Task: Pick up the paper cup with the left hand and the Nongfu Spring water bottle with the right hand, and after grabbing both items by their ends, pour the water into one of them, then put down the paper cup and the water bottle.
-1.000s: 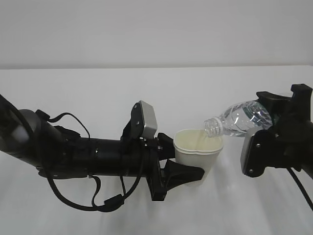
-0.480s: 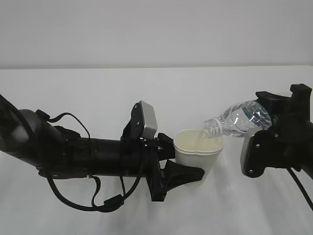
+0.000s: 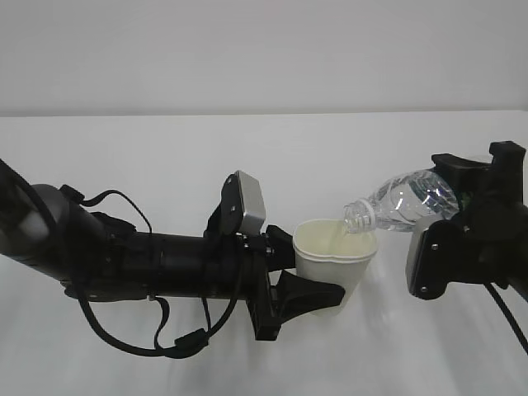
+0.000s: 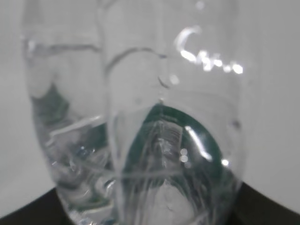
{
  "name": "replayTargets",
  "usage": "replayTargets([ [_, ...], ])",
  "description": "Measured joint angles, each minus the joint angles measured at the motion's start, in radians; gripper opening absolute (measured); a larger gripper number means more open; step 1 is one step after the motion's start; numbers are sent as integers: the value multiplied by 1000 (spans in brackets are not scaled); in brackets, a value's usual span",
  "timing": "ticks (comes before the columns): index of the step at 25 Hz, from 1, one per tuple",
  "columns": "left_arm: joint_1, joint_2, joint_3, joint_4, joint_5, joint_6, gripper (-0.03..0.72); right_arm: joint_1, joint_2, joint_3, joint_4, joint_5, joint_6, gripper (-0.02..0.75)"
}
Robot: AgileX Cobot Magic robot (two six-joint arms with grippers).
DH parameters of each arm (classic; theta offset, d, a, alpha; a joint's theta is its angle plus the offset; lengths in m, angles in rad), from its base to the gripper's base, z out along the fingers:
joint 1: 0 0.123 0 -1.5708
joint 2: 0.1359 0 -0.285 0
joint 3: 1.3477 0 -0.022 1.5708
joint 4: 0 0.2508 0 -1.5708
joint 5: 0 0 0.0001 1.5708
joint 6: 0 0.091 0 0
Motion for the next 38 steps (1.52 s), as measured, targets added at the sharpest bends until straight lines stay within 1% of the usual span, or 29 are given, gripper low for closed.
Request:
replayTargets([
  [38,0,0,0,2,0,-4,418,0,0,0,0,-2,-18,382],
])
